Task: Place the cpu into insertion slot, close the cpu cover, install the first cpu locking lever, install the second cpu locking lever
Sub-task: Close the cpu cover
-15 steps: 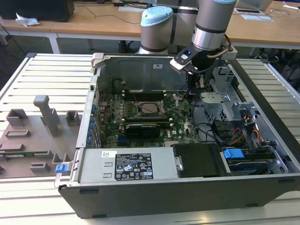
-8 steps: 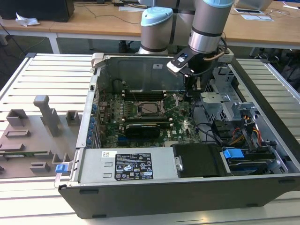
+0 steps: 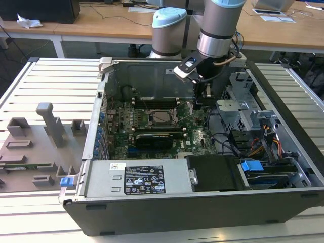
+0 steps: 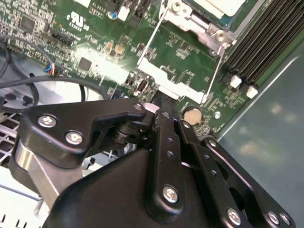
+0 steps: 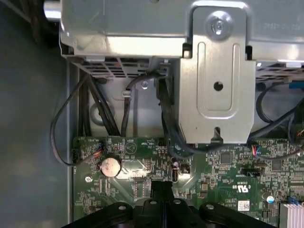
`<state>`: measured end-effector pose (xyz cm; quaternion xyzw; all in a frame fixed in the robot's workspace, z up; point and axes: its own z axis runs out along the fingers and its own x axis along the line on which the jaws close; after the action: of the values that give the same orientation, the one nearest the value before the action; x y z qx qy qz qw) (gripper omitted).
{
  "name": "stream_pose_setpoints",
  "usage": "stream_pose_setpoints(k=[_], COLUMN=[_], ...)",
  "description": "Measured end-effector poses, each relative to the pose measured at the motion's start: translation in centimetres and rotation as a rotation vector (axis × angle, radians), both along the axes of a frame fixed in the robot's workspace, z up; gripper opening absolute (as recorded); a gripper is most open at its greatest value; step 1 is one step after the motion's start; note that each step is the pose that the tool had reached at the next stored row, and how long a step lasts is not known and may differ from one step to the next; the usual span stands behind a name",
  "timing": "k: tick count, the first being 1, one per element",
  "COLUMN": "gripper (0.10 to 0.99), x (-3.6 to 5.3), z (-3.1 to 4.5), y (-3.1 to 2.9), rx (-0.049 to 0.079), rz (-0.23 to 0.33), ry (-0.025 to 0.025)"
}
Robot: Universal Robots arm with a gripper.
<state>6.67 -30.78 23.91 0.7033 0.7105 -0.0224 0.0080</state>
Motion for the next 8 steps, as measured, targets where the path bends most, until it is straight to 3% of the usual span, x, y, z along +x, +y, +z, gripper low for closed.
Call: stream_pose_setpoints(k=[8], gripper=[0.106], x=[-1.09], z=[0.00], y=[0.00], rx=[0.000], rz=[0.000], ry=[-0.0005])
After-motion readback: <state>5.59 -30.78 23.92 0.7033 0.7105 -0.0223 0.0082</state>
